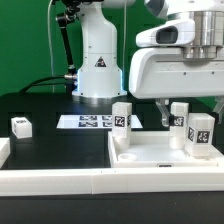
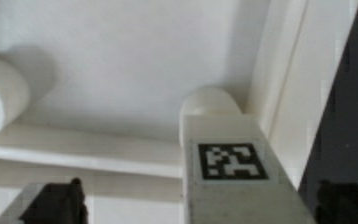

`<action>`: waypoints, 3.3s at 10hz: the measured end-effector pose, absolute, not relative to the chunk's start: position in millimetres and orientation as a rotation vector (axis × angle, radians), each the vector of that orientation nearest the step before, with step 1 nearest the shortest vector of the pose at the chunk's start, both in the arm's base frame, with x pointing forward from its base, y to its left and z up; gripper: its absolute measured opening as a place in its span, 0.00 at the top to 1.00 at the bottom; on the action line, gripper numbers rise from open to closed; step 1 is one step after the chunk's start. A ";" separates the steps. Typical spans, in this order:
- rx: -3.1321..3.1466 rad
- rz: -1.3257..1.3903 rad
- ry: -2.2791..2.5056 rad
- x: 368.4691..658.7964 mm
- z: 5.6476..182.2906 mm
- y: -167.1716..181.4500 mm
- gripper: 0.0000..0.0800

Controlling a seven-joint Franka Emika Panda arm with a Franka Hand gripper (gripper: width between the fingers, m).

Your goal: Assemble square table

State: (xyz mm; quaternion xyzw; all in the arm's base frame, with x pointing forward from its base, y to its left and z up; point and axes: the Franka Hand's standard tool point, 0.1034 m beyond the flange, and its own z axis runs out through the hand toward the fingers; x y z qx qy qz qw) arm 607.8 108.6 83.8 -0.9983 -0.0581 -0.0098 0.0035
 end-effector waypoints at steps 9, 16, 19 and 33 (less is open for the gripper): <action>-3.121 -0.064 -0.178 614.3 84.5 119.3 0.43; -3.097 -0.054 0.363 613.4 84.1 119.4 0.64; -2.988 -0.046 0.874 612.6 83.5 119.5 0.64; -2.589 -0.007 1.734 610.1 82.7 120.5 0.29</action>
Offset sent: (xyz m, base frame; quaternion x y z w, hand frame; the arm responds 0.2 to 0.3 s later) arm 0.0062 0.0315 -0.0008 0.0522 0.0070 0.0311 0.9981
